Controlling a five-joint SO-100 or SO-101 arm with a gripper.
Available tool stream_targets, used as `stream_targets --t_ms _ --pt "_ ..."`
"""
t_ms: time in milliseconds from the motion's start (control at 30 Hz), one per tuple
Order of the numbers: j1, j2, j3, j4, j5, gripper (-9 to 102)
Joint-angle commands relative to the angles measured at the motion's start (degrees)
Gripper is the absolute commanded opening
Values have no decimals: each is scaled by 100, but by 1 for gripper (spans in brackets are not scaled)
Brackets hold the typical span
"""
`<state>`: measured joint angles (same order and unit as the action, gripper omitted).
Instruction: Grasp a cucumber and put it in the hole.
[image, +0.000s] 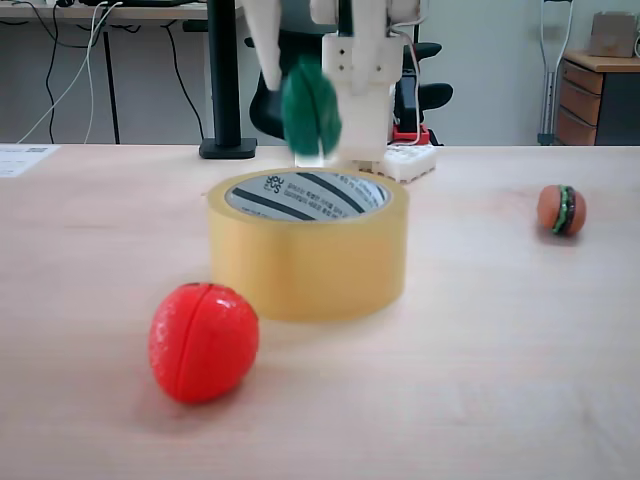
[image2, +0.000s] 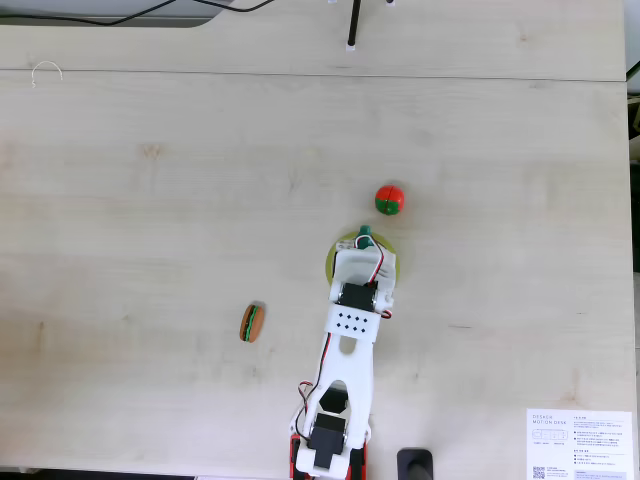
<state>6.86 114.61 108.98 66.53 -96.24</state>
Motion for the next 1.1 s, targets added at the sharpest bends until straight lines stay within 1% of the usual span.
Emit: stream_targets --t_ms 0,67,100,400,467,667,867,967,1000,1067 --pt "53 202 -501 -193 62 74" --pt "70 229 -501 -229 62 88" --pt "70 237 -501 -237 62 89" --pt "88 369 -483 -264 62 85" --pt "105 422 -475 -264 62 79" --pt "255 703 -448 -255 62 75" --pt "457 1371 176 -255 35 57" --pt "466 1775 598 -255 35 42" --pt "466 1907 738 -255 35 39" --pt "466 2118 993 -255 35 37"
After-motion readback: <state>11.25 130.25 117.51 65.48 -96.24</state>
